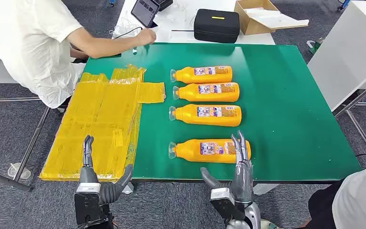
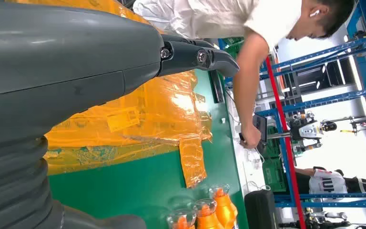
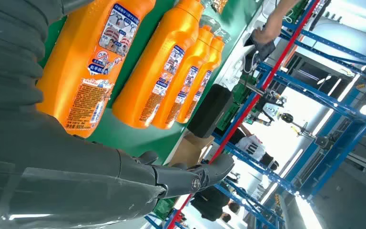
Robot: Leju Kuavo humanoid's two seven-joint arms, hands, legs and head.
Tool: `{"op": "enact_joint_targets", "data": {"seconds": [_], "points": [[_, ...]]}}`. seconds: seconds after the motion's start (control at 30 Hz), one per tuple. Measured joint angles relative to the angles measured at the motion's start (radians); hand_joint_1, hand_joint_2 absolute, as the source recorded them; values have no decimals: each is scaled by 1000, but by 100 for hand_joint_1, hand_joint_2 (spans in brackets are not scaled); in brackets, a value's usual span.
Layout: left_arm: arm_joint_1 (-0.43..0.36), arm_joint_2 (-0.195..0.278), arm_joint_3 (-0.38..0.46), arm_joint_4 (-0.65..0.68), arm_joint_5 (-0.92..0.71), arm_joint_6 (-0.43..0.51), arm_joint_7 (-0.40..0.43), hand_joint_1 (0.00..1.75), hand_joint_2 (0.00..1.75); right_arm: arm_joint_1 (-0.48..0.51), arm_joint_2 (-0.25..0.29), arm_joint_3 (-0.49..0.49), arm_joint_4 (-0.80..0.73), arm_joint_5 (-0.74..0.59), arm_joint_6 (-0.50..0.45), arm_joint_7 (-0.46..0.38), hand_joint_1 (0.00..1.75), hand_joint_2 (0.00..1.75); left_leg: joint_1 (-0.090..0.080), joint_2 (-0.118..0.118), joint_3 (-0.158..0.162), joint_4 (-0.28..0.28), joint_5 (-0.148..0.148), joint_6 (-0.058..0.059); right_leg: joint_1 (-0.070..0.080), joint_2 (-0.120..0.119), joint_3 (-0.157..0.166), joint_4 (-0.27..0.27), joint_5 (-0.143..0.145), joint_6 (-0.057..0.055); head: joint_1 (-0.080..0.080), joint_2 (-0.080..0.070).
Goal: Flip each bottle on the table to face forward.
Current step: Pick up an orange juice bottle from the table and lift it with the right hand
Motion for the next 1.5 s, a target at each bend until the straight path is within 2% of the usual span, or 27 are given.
{"op": "enact_joint_targets", "data": {"seconds": [0.27, 0.4, 0.63, 0.77, 0.87, 1.13, 1.5], "points": [[0, 0, 0, 0, 2, 0, -1, 0, 175, -1, 0, 0, 4, 8, -7, 3, 0, 175, 0, 0, 0, 0, 0, 0, 0, 0, 0, 0, 0, 0, 0, 0], [0, 0, 0, 0, -13, 2, -1, 0, 175, -1, -2, -2, 4, 85, -35, 33, 0, 175, 0, 0, 0, 0, 0, 0, 0, 0, 0, 0, 0, 0, 0, 0], [-1, 0, 0, 1, -33, 0, 7, 0, 175, -2, -18, -42, 11, 377, -50, 146, 0, 175, 0, 0, 0, 0, 0, 0, 0, 0, 0, 0, 0, 0, 0, 0], [-7, 0, 0, 6, -40, -5, 12, 0, 175, -17, -64, -65, 41, 507, -38, 271, 0, 175, 0, 0, 0, 0, 0, 0, 0, 0, 0, 0, 0, 0, 0, 0], [-13, -2, -1, 14, -41, -8, 12, 0, 175, -37, -104, -78, 82, 563, -14, 334, 0, 175, -1, 0, 0, 0, 0, 0, 0, 0, 0, 0, 0, 0, 0, 0], [-55, -19, 0, 50, -24, -28, 3, 0, 175, -142, -177, -86, 237, 612, 66, 396, 0, 175, -1, 0, 0, 0, 1, 1, 0, 0, 0, 0, 1, 0, 0, 0], [-89, -44, -1, 97, -9, -56, -10, 0, 175, -247, -214, -84, 389, 663, 71, 432, 0, 175, -1, 0, 0, 0, 1, 1, 0, 0, 0, 0, 1, 0, 0, 0]]}}
